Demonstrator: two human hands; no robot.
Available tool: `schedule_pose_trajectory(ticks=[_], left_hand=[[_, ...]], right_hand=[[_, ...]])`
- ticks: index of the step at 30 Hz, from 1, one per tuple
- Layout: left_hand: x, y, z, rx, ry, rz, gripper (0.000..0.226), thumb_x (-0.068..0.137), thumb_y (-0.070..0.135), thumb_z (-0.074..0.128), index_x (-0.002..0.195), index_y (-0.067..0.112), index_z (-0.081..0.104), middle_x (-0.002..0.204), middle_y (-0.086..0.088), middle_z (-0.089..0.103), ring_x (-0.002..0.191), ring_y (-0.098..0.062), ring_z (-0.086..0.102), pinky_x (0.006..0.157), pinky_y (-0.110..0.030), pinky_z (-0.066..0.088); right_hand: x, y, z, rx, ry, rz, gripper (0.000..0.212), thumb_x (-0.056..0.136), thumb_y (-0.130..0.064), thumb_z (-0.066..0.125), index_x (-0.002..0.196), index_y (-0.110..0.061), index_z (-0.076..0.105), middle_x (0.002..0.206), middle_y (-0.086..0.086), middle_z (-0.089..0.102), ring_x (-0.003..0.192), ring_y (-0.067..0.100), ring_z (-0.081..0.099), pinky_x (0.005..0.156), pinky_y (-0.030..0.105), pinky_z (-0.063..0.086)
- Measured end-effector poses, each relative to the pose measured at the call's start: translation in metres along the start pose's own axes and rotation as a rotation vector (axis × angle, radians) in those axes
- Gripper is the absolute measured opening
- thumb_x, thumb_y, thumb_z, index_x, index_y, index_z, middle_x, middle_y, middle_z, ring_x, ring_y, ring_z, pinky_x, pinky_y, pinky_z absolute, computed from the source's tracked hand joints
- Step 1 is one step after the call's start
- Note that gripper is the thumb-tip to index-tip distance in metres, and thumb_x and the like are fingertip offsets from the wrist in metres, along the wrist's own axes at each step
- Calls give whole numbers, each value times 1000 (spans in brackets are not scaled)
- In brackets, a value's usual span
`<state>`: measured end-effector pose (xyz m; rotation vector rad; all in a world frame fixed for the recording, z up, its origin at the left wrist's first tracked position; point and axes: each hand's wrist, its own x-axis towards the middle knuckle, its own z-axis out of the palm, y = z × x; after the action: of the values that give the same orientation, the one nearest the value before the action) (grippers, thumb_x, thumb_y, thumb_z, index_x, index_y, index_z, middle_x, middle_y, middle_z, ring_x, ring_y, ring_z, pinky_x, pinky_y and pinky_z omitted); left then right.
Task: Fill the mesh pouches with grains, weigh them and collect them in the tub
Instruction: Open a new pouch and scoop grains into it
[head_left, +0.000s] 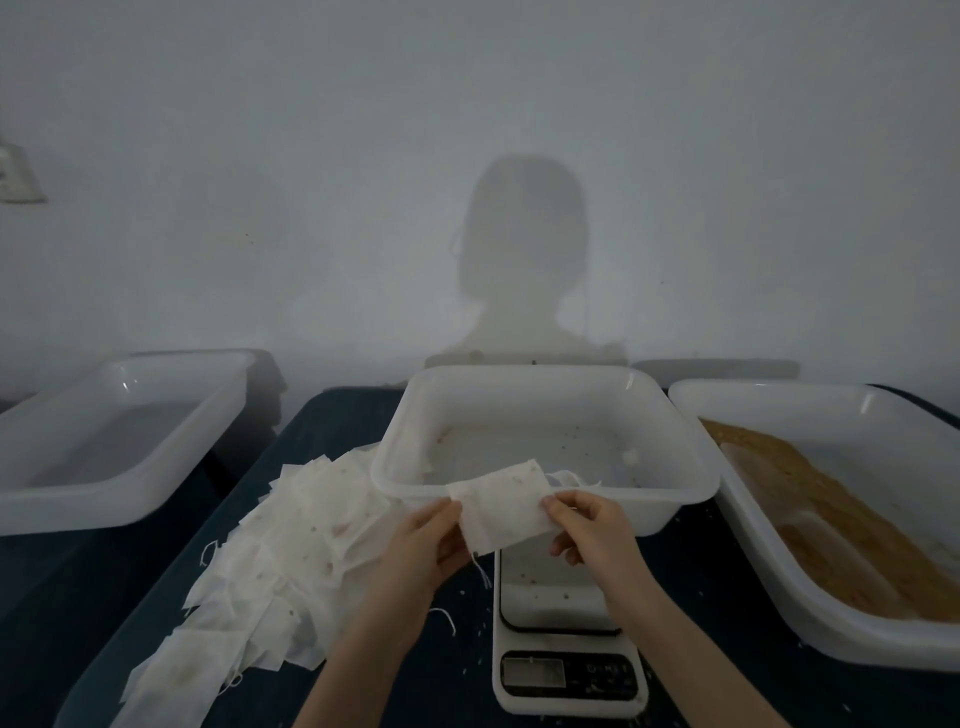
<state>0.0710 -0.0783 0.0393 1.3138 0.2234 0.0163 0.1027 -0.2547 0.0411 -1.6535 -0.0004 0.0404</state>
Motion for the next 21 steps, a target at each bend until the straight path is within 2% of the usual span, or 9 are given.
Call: schedule_pose_trajectory(ticks=[2,5,7,9,11,14,17,19,21], left_hand=[[-4,0,2,56,-13,51,22,96,6,49,101,14,69,94,-2,75,88,-15,71,66,-18,54],[-7,4,8,113,21,89,19,93,4,54,95,14,70,88,0,75,82,-12,71,64,-15,53],[-5,7,11,179,61,143,13,91,10,60,94,15,71,85,1,75,79,-12,71,64,-15,53],[-5,8,15,304,102,244,8,87,16,66,91,18,71,80,5,75,76,-10,71,64,-16,54],[-7,11,24,452,93,351,3,84,20,70,86,22,71,75,11,73,70,-5,69,61,-14,52],[-8,12,41,519,-5,413,5,84,21,68,84,25,72,74,10,73,69,-5,69,62,-15,54],[-7,11,52,478,-65,391,17,89,18,63,88,30,75,79,8,74,76,-8,70,72,-24,57],[-7,9,55,455,-110,379,27,90,13,62,85,37,75,81,8,75,80,-8,70,76,-24,57],[-6,6,56,500,-161,388,26,90,11,61,87,32,76,82,4,75,82,-11,70,80,-26,56]], right_hand=[[1,4,-3,-21,5,-1,13,94,-15,58,87,-13,69,69,0,65,49,8,57,46,18,42],[-2,6,-4,-94,25,-33,7,93,-19,60,98,-18,65,82,-7,66,57,4,61,49,13,43],[-7,8,-3,-291,143,-149,20,88,-24,66,105,-29,56,95,-16,60,72,4,60,57,12,44],[-13,6,-3,-397,229,-328,24,85,-23,69,99,-35,53,94,-17,56,77,5,57,63,15,46],[-16,3,1,-291,99,-393,14,88,-20,65,90,-32,57,85,-13,63,76,5,60,63,15,47],[-22,-6,10,1,-171,-290,10,96,-22,53,93,-20,63,81,-7,68,75,9,65,62,23,52],[-20,-7,9,21,-123,-273,19,98,-25,49,94,-19,67,82,1,69,79,15,67,64,29,56],[-16,-5,5,-4,-74,-249,24,98,-27,49,90,-22,70,80,2,70,79,15,67,63,27,57],[-12,-3,1,-54,-57,-203,28,99,-29,48,82,-25,70,74,0,69,73,13,67,61,24,56]])
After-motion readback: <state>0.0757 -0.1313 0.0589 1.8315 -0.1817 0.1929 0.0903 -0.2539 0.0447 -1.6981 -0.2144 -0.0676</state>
